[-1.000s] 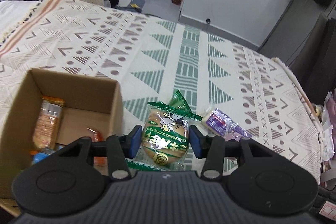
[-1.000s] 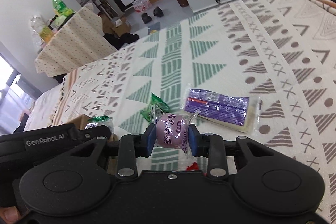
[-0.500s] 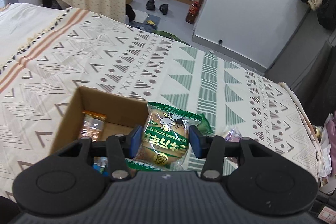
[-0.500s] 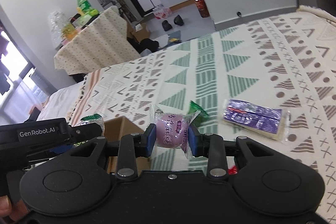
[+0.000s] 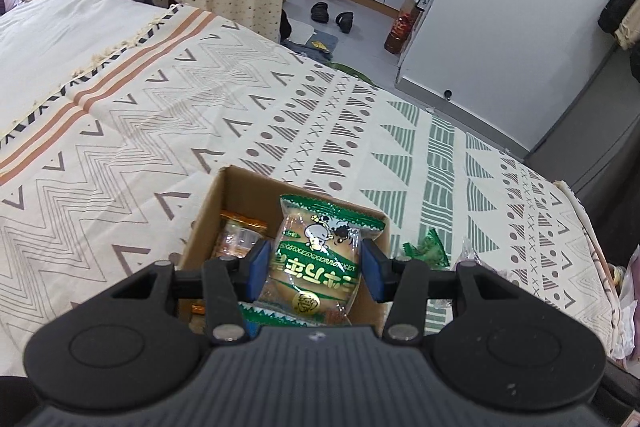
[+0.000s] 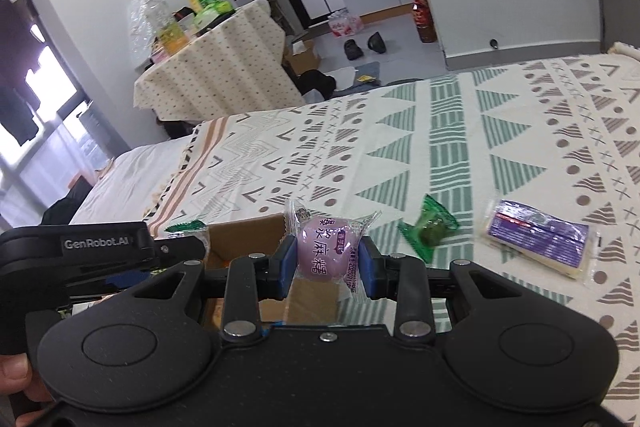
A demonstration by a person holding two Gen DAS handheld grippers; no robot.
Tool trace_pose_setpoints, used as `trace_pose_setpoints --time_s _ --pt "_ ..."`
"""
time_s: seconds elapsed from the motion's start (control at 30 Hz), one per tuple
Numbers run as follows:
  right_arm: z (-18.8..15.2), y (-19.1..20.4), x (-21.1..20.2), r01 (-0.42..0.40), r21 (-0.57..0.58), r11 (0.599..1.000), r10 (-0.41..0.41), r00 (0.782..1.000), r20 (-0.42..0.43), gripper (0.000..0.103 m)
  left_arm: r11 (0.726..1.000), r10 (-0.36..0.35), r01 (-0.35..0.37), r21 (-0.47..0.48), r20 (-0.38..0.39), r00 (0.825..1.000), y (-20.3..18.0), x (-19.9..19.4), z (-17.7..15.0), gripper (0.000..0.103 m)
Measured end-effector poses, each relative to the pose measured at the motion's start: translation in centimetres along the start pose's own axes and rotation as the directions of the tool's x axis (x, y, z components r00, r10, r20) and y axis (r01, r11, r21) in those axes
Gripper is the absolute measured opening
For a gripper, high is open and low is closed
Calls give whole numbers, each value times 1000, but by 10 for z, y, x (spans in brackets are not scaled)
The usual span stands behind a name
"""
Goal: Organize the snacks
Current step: 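Carry the green cake into the box and open the left tool while the right tool releases the purple candy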
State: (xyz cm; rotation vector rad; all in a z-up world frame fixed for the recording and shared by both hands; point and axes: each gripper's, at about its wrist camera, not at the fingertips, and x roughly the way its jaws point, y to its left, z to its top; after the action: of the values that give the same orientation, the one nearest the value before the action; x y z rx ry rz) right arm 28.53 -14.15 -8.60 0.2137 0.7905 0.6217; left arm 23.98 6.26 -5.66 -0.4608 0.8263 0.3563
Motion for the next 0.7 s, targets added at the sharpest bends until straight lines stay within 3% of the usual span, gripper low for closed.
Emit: trace_pose_setpoints --time_s 0.13,0.3,0.53,0.7 --pt "0 9 6 2 -15 1000 -2 1000 -8 32 999 -29 29 -25 -7 1000 11 3 2 48" --pt "0 22 14 4 -31 999 -5 1000 -17 32 997 -53 52 -58 -5 999 26 3 9 56" --pt "4 40 24 -10 -53 999 9 1000 -16 33 997 -9 7 -77 -20 1000 50 1 17 69" --pt "6 48 26 -32 -54 998 32 999 1 47 997 7 -9 -73 -30 1000 60 -1 19 80"
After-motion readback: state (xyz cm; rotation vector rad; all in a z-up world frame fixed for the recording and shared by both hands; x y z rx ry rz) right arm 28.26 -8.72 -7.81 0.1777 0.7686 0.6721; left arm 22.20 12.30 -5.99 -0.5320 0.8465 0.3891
